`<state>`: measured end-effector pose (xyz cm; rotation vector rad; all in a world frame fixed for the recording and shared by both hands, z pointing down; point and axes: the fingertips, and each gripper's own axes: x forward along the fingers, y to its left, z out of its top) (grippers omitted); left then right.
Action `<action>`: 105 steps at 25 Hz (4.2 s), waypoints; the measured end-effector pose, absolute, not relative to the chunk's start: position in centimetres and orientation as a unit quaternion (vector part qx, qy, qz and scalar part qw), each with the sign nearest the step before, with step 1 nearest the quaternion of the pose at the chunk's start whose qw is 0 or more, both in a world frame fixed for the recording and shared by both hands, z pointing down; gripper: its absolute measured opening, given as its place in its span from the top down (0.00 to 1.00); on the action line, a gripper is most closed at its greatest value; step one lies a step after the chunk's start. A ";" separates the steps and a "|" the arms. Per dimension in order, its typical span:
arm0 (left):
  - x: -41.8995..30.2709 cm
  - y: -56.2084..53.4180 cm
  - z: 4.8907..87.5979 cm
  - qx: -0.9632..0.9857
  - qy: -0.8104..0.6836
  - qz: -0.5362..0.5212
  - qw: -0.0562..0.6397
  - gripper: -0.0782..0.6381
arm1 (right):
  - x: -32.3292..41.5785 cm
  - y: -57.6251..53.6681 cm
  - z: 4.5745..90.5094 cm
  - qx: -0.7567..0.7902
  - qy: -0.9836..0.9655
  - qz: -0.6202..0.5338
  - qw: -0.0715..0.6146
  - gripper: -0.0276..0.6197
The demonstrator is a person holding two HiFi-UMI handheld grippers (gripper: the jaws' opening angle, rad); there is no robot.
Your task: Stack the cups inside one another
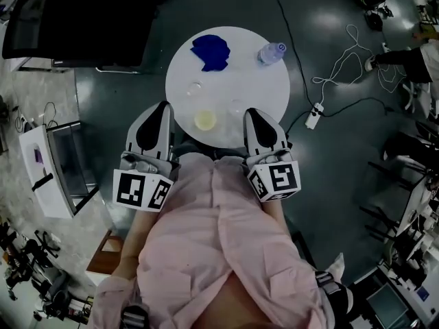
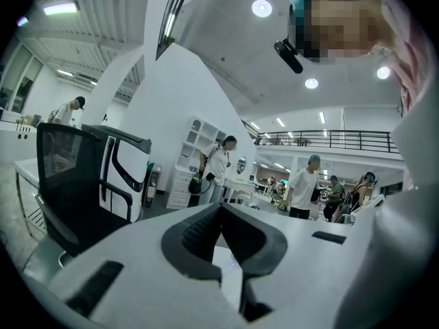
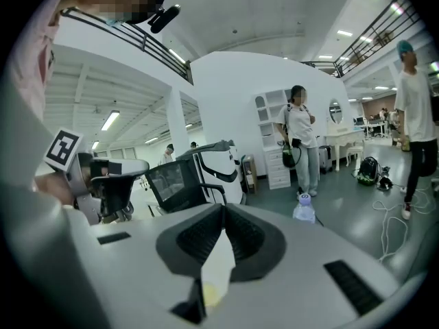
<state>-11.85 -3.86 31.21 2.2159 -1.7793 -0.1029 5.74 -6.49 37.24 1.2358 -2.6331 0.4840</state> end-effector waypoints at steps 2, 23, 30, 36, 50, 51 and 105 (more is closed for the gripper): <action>-11.3 -3.8 31.2 0.771 -0.618 -0.037 0.147 0.88 | 6.3 -6.4 37.2 0.419 -0.888 0.162 0.096 0.90; -7.9 -2.4 32.0 0.757 -0.635 -0.047 0.149 0.88 | 9.3 -5.9 38.1 0.396 -0.898 0.166 0.097 0.90; -6.5 -3.4 32.0 0.773 -0.615 -0.044 0.152 0.88 | 10.1 -6.3 38.0 0.411 -0.892 0.166 0.089 0.90; -5.6 -4.0 31.9 0.784 -0.599 -0.043 0.154 0.88 | 11.1 -6.8 37.8 0.432 -0.882 0.169 0.082 0.90; -6.3 -3.8 32.4 0.773 -0.611 -0.041 0.165 0.88 | 12.3 -8.2 38.6 0.450 -0.872 0.162 0.101 0.90; -6.3 -3.7 32.4 0.772 -0.612 -0.041 0.167 0.88 | 12.4 -8.2 38.7 0.450 -0.872 0.164 0.103 0.90; -7.8 -1.9 32.4 0.752 -0.636 -0.043 0.167 0.88 | 9.6 -9.8 59.4 0.370 -0.824 0.243 0.355 0.83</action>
